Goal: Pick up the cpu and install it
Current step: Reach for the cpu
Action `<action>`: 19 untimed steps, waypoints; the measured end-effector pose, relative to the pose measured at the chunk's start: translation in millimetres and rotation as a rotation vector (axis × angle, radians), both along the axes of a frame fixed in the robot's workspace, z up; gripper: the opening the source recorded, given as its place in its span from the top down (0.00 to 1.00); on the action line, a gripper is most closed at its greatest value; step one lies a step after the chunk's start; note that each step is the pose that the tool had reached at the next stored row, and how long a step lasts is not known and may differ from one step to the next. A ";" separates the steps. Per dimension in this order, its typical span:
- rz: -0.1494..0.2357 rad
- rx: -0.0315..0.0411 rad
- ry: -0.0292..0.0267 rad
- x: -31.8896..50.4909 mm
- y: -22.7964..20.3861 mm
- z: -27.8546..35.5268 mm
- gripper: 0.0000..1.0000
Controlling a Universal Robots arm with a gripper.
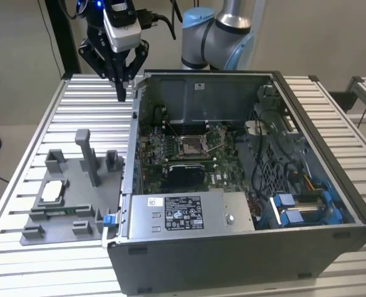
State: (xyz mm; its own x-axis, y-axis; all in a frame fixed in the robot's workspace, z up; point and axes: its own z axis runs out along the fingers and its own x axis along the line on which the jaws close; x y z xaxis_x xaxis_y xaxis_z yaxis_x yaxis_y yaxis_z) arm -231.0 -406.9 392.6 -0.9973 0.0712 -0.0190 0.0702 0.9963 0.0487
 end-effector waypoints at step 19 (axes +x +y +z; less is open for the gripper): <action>0.000 0.0001 0.0000 -27.6 -3.9 0.0 1.00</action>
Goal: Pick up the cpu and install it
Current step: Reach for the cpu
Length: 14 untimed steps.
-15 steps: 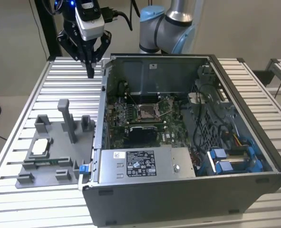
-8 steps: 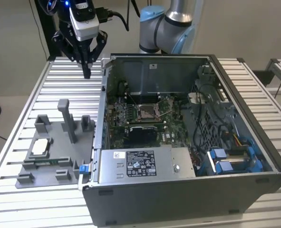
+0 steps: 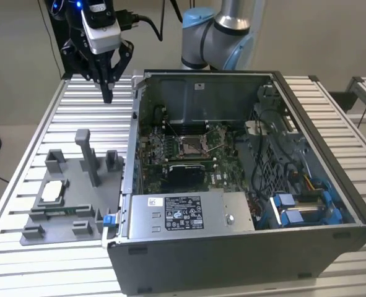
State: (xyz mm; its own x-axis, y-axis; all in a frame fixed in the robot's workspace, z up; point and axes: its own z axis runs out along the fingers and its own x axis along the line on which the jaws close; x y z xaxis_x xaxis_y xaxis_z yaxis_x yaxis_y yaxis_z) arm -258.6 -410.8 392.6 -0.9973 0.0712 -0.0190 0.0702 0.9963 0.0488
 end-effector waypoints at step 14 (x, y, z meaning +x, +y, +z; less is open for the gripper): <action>0.000 -0.0001 0.0000 -14.6 -2.2 0.0 1.00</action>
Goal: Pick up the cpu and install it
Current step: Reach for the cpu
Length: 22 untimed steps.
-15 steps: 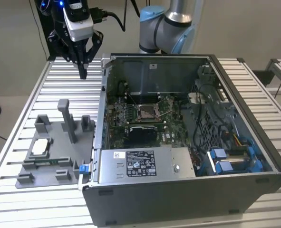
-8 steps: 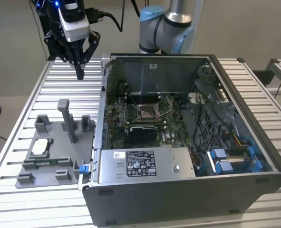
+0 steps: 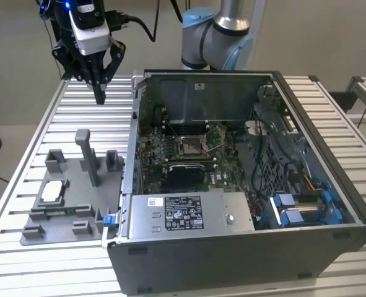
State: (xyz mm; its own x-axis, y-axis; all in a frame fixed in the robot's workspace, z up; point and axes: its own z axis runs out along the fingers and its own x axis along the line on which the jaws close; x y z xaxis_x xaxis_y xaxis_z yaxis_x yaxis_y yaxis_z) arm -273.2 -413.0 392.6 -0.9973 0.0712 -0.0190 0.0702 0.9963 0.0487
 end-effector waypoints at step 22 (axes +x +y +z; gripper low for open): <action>0.000 0.0000 0.0000 -40.2 -4.3 -0.1 1.00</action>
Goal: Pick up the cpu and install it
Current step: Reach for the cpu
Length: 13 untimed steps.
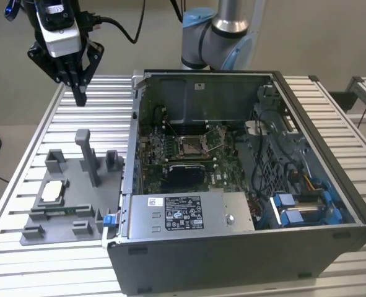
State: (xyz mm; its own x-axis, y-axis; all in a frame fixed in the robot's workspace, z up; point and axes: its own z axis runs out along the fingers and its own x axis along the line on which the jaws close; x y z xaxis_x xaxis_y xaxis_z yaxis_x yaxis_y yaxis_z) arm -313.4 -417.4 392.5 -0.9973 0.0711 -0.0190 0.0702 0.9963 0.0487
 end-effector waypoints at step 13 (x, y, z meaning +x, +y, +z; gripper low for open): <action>0.005 0.0000 0.0000 -42.3 -1.3 -1.6 1.00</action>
State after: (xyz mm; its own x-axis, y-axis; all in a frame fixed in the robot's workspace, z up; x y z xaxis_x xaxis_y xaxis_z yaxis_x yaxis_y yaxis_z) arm -355.6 -418.6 391.0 -0.9976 0.0663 -0.0189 0.0653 0.9967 0.0487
